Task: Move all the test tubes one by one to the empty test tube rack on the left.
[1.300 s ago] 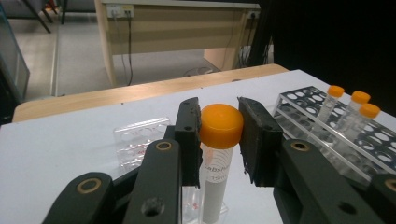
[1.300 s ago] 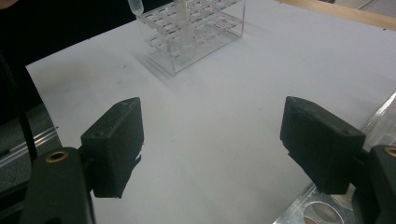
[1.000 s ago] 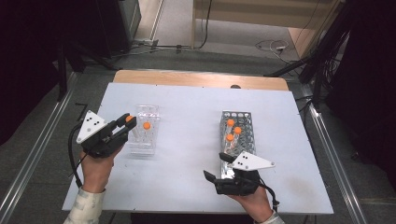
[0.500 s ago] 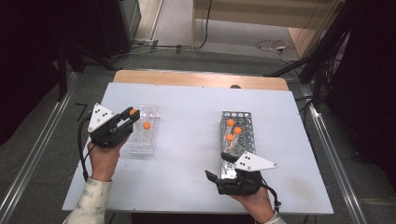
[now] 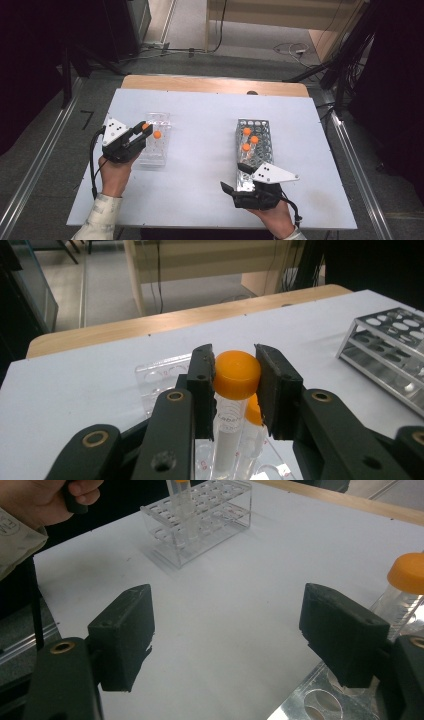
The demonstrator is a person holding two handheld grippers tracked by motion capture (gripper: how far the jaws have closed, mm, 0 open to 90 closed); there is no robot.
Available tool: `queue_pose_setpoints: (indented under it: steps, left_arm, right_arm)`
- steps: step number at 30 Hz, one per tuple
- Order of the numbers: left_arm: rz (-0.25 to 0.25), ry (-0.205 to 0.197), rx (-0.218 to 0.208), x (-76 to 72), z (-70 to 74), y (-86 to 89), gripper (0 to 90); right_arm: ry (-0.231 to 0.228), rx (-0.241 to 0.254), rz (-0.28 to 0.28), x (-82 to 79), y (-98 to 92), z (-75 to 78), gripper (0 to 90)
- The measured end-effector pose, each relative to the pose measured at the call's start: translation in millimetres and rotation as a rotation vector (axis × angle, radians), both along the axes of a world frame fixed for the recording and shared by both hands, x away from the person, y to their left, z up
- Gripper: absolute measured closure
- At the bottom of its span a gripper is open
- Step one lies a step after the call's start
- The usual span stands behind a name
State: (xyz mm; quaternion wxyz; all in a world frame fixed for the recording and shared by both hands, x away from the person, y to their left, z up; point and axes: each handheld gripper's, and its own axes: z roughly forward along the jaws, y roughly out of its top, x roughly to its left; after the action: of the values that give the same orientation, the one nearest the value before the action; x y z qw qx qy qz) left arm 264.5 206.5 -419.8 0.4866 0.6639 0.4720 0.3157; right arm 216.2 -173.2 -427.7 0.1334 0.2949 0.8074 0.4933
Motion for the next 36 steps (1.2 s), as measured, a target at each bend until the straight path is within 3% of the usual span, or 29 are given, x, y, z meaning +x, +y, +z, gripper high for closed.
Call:
queue_pose_setpoints:
  steps: [9, 20, 30, 36]
  left_arm:
    - [0.010, 0.024, 0.010, 0.5, -9.4, -0.1, 70.1]
    - [0.017, 0.030, 0.022, -0.8, -10.6, -1.7, 68.8]
    - [0.033, 0.031, 0.001, -3.5, -8.8, 2.1, 60.6]
    - [0.030, 0.045, -0.041, -7.7, -7.0, 7.9, 47.1]
  right_arm:
    - [-0.001, -0.004, 0.005, -0.9, 1.3, -0.7, 20.6]
    - [0.002, -0.005, 0.005, -0.6, 1.3, -1.6, 20.6]
    - [0.000, -0.007, 0.001, -0.7, 0.4, -1.2, 20.6]
    - [0.007, -0.005, -0.009, 1.2, -2.4, -3.1, 20.6]
